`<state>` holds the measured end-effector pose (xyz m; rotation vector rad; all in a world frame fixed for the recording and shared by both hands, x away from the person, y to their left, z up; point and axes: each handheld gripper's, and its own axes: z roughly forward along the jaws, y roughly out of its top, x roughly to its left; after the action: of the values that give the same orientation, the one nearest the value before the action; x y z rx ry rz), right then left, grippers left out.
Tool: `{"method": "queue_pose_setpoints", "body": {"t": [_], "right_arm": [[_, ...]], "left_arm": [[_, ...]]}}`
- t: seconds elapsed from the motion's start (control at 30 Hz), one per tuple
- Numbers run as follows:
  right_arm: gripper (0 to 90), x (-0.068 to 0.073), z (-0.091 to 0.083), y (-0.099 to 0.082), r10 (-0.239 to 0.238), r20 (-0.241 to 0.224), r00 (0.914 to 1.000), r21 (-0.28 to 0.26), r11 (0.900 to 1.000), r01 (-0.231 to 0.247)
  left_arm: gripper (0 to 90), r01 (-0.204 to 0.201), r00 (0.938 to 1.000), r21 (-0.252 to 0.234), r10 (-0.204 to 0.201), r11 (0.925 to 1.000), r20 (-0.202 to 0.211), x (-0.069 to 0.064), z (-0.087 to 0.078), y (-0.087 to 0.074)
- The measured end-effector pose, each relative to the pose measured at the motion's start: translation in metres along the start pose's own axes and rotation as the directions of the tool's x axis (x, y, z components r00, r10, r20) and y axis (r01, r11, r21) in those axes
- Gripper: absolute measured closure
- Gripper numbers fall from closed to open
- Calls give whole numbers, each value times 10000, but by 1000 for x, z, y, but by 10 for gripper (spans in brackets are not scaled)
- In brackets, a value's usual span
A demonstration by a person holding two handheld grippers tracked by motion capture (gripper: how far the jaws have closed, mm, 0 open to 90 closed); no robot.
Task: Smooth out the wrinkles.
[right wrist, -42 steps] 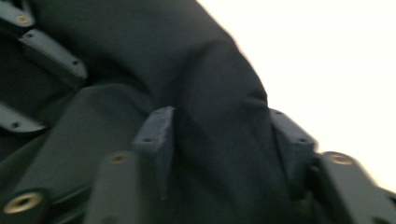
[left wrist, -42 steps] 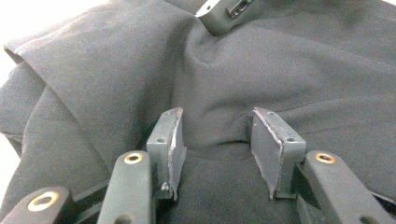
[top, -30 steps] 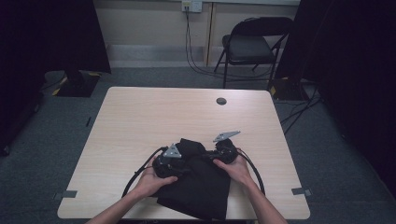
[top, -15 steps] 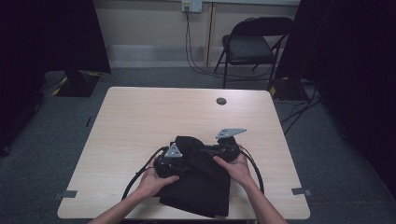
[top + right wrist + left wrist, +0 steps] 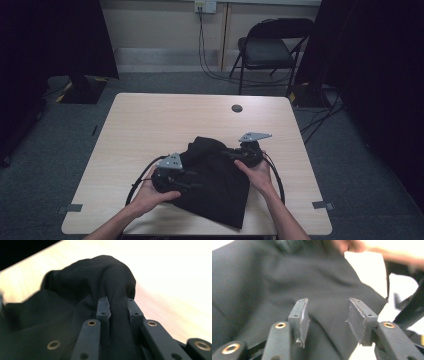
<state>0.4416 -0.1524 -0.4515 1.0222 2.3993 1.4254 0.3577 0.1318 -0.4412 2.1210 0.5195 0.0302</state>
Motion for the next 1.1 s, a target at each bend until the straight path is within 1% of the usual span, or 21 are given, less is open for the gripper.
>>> {"method": "queue_pose_setpoints", "body": {"t": [0.03,0.07,0.13,0.17,0.23,0.33,0.37,0.43,0.47,0.5,0.6,0.67,0.7,0.8,0.83,0.87,0.9,0.93,1.0,1.03,1.1], "right_arm": [[760,-3,-2,2,91,37,10000,-158,9998,-91],[760,-6,-4,3,102,236,9997,-318,9995,-94],[760,-7,-9,5,28,454,9990,-447,9990,-7],[760,-7,-9,5,28,454,9990,-447,9990,-7],[760,-4,-13,9,-88,355,9993,-658,9978,111],[760,8,-17,15,-379,289,9989,-741,9965,399],[760,14,-17,17,-545,238,9982,-753,9956,562],[760,32,-18,19,-945,-83,9955,-651,9935,938],[760,50,-16,18,-1299,-351,9909,-445,9907,1283],[760,50,-16,18,-1299,-351,9909,-445,9907,1283],[759,74,-9,10,-1537,-625,9861,61,9880,1544],[757,84,-2,1,-1677,-555,9843,497,9841,1704],[754,85,1,-2,-1649,-497,9850,636,9837,1679],[741,82,4,-8,-1308,-551,9899,864,9870,1353],[730,81,6,-15,-1220,-492,9913,925,9877,1261],[728,81,7,-17,-1259,-510,9907,1029,9861,1306],[728,81,7,-17,-1259,-510,9907,1029,9861,1306],[726,82,9,-18,-1394,-492,9890,1220,9820,1445],[711,84,14,-24,-1212,-498,9914,1287,9836,1267],[705,84,17,-28,-1213,-444,9916,1406,9820,1264],[698,85,17,-29,-1232,-462,9913,1378,9821,1285]], "left_arm": [[473,-59,9999,279,62,9996,-99,-1,9,-3],[445,-70,9997,425,80,9991,-225,0,14,-6],[426,-9,9985,853,56,9964,-547,3,29,-12],[426,-21,9962,1016,109,9948,-862,5,36,-13],[428,256,9931,925,-147,9954,-1166,12,48,-14],[440,179,9869,582,-83,9981,-1609,16,56,-15],[445,249,9854,509,-160,9984,-1697,17,58,-16],[453,87,9840,478,-1,9988,-1781,16,60,-19],[458,69,9835,455,15,9989,-1806,16,60,-19],[458,135,9833,391,-61,9991,-1819,15,60,-20],[465,5,9817,417,74,9991,-1904,14,61,-21],[469,107,9831,457,-22,9989,-1832,15,59,-22],[471,118,9842,507,-27,9986,-1773,15,58,-22],[486,260,9866,906,-110,9955,-1627,18,53,-22],[514,207,9858,1095,-20,9938,-1680,19,47,-22],[507,182,9843,1083,12,9940,-1765,19,42,-21],[507,191,9849,952,-23,9953,-1733,20,34,-20],[511,338,9857,589,-236,9977,-1669,21,21,-16],[536,427,9846,8,-420,9991,-1700,22,3,-11],[587,296,9832,-547,-390,9981,-1781,20,-7,-9],[591,46,9872,-1118,-223,9937,-1581,18,-21,-1]]}}
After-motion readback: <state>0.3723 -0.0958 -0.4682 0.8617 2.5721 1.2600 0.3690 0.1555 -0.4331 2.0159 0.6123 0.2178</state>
